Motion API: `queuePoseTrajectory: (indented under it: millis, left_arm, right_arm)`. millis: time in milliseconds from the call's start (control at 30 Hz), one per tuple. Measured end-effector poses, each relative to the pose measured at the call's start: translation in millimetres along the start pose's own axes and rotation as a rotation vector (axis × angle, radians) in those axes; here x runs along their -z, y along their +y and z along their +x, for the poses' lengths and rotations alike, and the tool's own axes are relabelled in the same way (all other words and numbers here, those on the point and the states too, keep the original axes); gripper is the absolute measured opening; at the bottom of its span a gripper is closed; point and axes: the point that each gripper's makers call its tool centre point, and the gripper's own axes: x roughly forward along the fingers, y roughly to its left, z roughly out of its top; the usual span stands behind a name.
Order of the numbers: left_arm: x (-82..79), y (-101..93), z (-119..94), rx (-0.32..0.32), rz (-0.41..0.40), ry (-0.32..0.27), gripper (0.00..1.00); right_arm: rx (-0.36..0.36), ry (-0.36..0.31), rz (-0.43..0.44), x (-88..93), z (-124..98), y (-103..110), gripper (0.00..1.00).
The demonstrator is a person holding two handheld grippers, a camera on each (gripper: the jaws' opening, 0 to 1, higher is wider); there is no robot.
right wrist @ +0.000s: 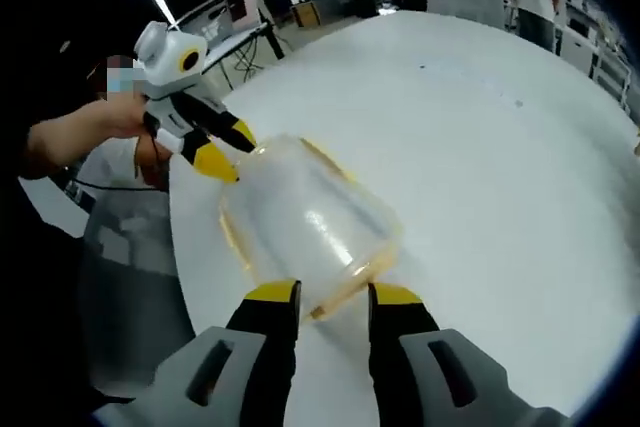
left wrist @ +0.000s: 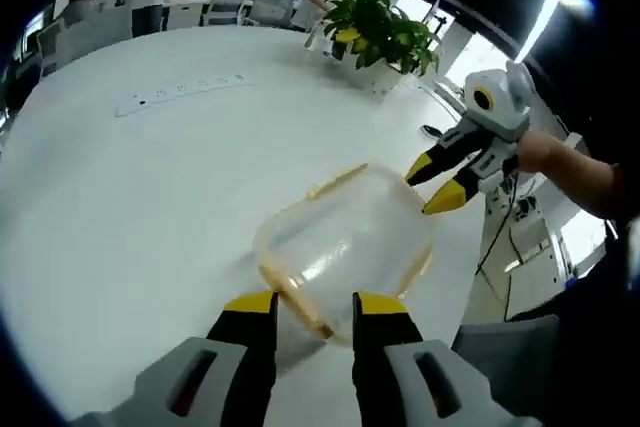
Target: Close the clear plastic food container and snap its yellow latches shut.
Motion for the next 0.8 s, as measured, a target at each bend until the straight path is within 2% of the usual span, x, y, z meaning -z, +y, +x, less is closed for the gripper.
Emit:
queuePoseTrajectory:
  millis: [133,300,367,433,467,533,633,800]
  left_arm:
    - [-7.6,-3.0,-0.9,-0.017,0.019,-0.009,0.23]
    - [-16.7,-5.8,-0.7,-0.055,0.159,-0.008,0.23]
    - [-22.1,-11.0,0.1,-0.047,0.202,-0.014,0.23]
    - [-29.5,-18.6,1.5,-0.038,0.253,-0.033,0.23]
    - [-30.0,-23.4,3.3,-0.033,0.273,-0.022,0.23]
    - [-33.8,-30.1,6.7,-0.027,0.313,-0.03,0.23]
    - [-34.3,-37.9,13.5,-0.004,0.331,-0.024,0.23]
    - [-37.9,-51.2,19.8,0.036,0.379,-0.026,0.23]
  right_arm:
    - [0.005,-0.026,-0.046,-4.4,-4.8,-2.1,0.25]
    - [0.028,-0.056,-0.108,-15.0,-10.1,-4.5,0.24]
    - [0.037,-0.067,-0.132,-20.0,-11.7,-4.6,0.24]
    - [0.002,-0.105,-0.173,-28.9,-10.8,3.7,0.22]
    - [-0.009,-0.108,-0.19,-30.8,-9.3,8.2,0.22]
    - [-0.025,-0.093,-0.206,-30.3,-3.7,13.4,0.23]
    - [-0.036,-0.065,-0.262,-29.4,2.8,20.8,0.23]
    - [-0.054,-0.082,-0.272,-36.3,8.5,28.5,0.24]
